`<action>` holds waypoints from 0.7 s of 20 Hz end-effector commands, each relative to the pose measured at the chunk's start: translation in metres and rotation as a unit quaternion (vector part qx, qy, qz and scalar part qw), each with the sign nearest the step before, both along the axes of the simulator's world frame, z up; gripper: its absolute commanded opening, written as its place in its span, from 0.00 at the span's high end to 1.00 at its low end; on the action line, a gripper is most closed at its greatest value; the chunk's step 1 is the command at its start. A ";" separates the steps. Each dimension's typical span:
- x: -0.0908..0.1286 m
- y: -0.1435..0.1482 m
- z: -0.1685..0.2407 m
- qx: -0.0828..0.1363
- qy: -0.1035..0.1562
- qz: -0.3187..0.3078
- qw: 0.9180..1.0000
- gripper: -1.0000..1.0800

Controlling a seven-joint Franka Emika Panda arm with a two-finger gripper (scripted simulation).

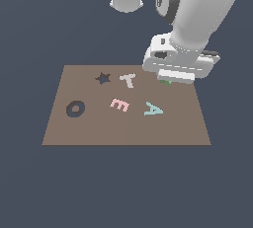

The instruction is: Insert a designated object into the corresponding slot on a board.

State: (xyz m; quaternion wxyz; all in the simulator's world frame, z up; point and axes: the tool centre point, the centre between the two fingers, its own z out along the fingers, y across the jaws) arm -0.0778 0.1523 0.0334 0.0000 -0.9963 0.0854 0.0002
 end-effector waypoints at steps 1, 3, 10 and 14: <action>0.004 -0.004 0.000 0.000 0.000 -0.015 1.000 1.00; 0.008 -0.008 0.000 0.000 0.000 -0.033 0.999 1.00; 0.028 -0.033 0.002 0.000 -0.001 -0.133 0.991 1.00; 0.041 -0.057 0.002 0.000 -0.001 -0.214 0.977 1.00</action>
